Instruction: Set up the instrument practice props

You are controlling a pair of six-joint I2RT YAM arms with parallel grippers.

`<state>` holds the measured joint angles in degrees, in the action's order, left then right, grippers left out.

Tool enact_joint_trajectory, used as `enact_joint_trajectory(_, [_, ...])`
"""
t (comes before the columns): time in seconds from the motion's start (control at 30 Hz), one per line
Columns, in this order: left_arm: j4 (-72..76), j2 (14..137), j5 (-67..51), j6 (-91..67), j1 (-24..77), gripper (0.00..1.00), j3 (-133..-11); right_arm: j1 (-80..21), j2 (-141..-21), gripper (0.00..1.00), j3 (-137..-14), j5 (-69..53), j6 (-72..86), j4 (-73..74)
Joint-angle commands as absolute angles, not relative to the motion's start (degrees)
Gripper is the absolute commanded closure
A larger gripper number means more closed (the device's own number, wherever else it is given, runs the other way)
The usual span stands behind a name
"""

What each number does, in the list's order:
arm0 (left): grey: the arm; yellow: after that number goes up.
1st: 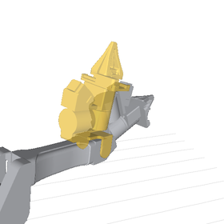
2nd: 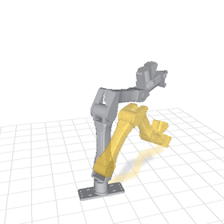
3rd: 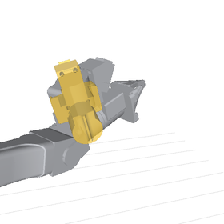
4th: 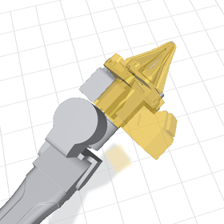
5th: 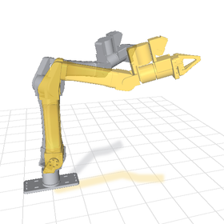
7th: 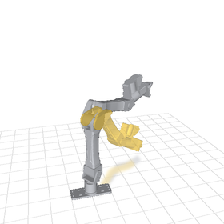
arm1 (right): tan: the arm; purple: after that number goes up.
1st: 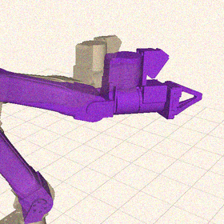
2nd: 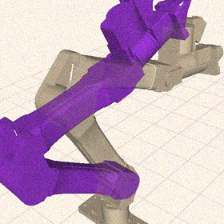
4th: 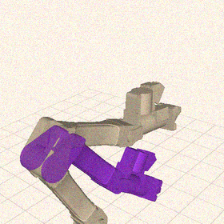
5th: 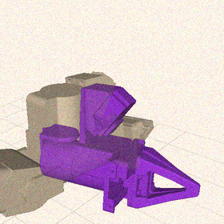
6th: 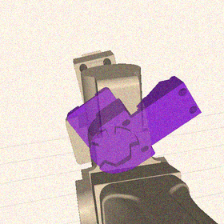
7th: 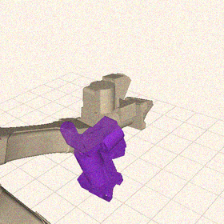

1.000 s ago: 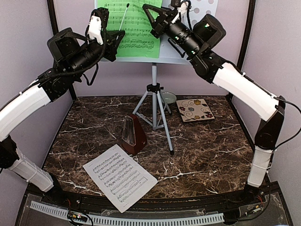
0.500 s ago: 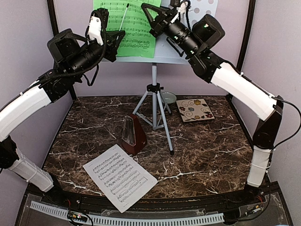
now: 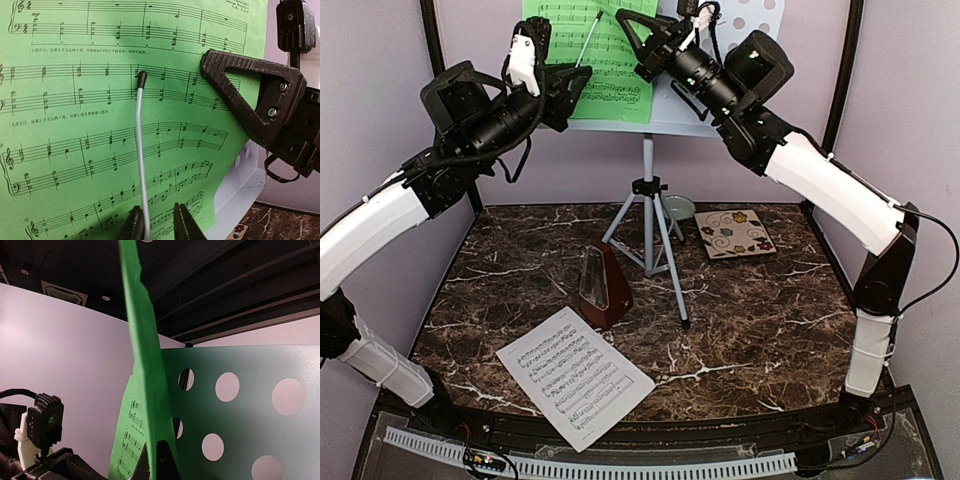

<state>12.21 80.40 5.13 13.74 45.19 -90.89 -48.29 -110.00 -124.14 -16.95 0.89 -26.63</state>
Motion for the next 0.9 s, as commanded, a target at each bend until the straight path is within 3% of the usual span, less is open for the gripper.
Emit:
enact_joint_trajectory(0.0, [14.8,78.2,3.4,14.0,45.4,0.72,-90.2,-47.9,-110.8,1.00,-125.9,-17.1,0.8,-27.7])
enact_joint_trajectory(0.3, [15.5,75.5,3.3,13.9,45.4,0.51,-87.3,-47.8,-111.0,1.00,-126.0,-16.5,0.9,-28.1])
enact_joint_trajectory(0.43, [15.5,73.6,3.7,13.5,45.5,0.44,-85.5,-47.8,-110.9,0.93,-126.0,-16.0,0.8,-28.1])
enact_joint_trajectory(0.57, [15.4,70.7,5.7,12.6,45.6,0.35,-83.2,-47.9,-110.6,0.80,-125.6,-15.4,0.6,-28.3])
enact_joint_trajectory(0.87, [10.2,66.2,12.3,9.1,45.6,0.32,-79.3,-47.9,-106.5,0.48,-121.2,-12.8,-0.6,-30.1])
